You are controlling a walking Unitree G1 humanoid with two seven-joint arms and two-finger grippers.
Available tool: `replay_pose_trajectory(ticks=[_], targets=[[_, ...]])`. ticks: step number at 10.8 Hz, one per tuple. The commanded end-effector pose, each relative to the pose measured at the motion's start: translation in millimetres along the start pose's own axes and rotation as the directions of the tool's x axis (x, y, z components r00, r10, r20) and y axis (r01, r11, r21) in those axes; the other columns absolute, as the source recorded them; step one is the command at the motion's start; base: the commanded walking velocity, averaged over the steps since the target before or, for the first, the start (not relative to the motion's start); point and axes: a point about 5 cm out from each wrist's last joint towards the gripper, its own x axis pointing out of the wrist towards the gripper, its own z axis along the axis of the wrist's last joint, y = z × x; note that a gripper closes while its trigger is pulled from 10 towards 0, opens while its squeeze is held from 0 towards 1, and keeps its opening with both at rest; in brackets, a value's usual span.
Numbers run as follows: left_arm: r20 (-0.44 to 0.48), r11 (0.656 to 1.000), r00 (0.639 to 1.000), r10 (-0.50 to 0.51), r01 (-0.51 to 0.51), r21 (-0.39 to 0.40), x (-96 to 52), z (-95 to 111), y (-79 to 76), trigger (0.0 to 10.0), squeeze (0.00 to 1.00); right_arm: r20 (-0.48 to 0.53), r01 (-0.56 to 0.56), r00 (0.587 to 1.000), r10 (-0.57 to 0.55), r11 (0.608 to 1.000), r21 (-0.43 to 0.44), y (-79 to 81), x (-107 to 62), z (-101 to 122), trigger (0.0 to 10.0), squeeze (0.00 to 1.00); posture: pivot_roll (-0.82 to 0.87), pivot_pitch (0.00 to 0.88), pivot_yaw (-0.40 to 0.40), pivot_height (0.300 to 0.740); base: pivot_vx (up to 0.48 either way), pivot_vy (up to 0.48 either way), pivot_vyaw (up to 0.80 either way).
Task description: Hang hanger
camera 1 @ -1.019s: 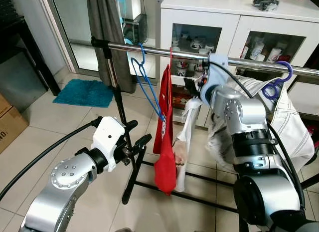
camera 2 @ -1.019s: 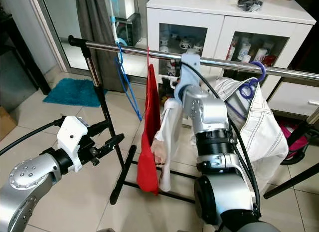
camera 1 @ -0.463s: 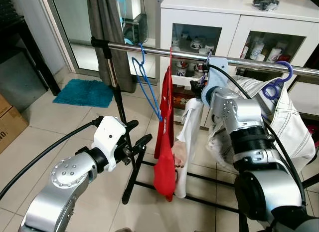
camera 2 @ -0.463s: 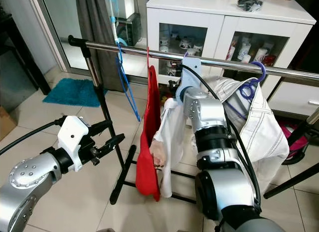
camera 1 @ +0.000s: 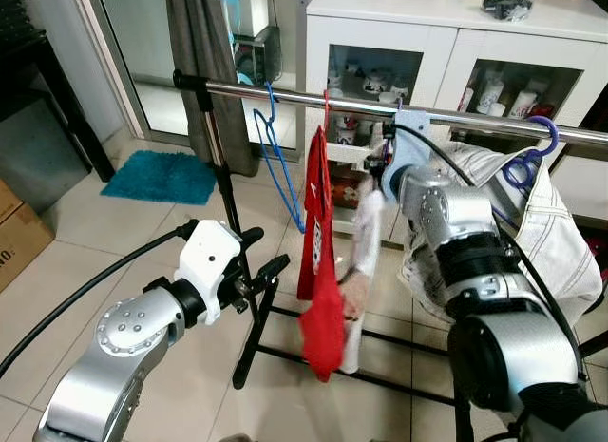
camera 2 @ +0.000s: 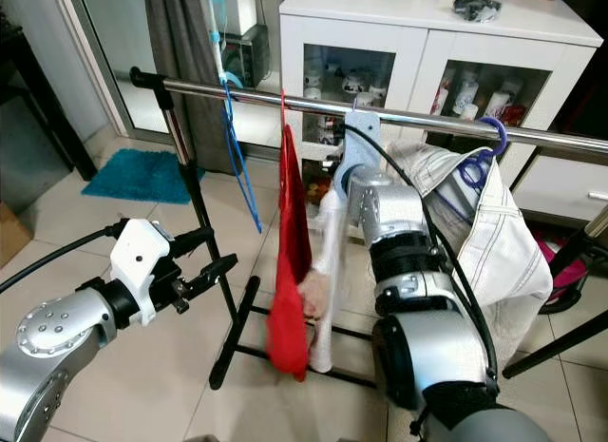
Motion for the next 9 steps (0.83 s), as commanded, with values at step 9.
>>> replay_pose_trajectory(ticks=[9], targets=[[0.001,0.999,0.999,0.032,-0.032,0.035,3.8,-2.2,0.1,10.0,0.00,0.065,-0.068,0.995,0.076,0.991,-0.113,-2.2,0.1,8.3,0.0,0.00,-0.06,0.000,0.014,0.740,0.000,0.000,0.00]])
